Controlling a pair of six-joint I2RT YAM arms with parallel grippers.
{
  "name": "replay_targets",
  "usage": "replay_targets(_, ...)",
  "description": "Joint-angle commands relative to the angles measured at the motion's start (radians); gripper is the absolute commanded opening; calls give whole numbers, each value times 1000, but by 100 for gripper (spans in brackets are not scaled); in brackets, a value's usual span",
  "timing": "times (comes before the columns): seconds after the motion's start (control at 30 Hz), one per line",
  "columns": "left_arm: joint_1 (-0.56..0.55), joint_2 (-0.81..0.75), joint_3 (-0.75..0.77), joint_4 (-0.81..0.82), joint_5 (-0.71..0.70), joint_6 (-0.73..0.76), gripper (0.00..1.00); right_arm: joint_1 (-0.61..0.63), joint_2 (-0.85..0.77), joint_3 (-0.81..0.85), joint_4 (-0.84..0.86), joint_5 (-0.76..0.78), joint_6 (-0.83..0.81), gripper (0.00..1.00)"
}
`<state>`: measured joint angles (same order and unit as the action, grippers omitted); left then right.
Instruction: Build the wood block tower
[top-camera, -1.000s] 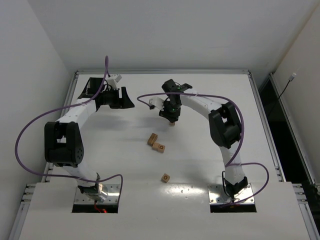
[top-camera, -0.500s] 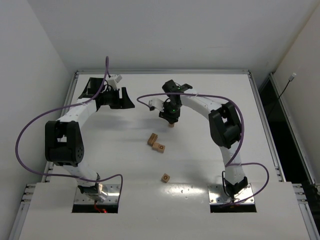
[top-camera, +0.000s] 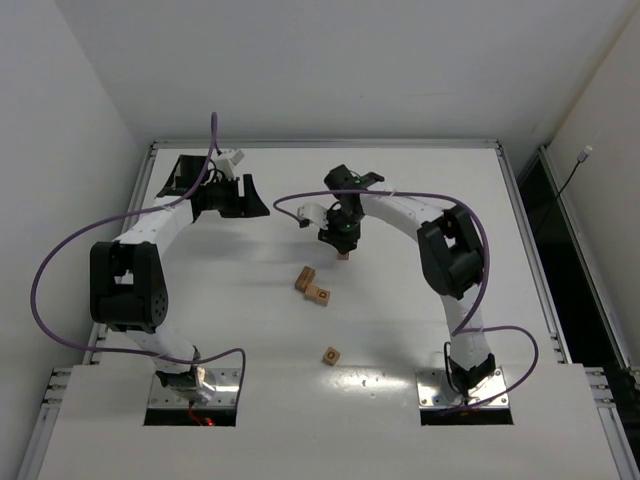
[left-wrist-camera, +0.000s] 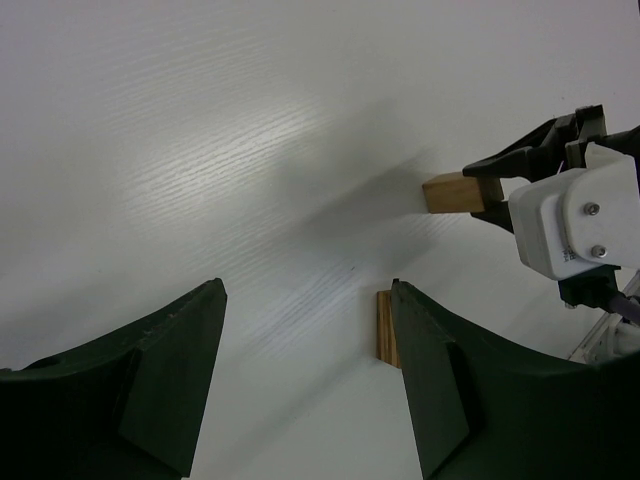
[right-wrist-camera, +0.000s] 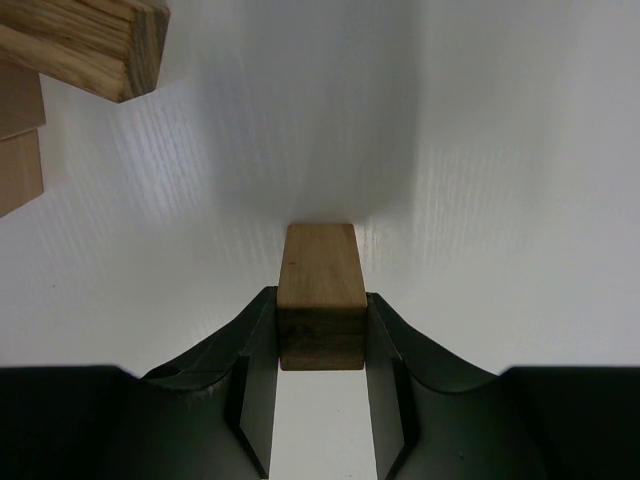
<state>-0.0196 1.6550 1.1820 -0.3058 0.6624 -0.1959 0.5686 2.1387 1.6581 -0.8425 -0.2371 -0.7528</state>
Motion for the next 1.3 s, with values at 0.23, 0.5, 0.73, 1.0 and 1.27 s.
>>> replay_targets(0.23, 9, -1, 38, 24, 20, -7, 63, 20, -60, -11, -3, -31, -10, 16)
replay_targets(0.5, 9, -1, 28, 24, 20, -7, 63, 20, -60, -21, -3, -22, -10, 21)
replay_targets(0.73, 9, -1, 28, 24, 20, -7, 63, 30, -69, -31, -12, -33, -10, 21)
replay_targets(1.0, 9, -1, 28, 24, 20, -7, 63, 48, -92, -69, 8, -11, -10, 19)
replay_targets(1.27, 9, -1, 28, 24, 20, -7, 63, 66, -112, -78, 17, -2, 13, 19)
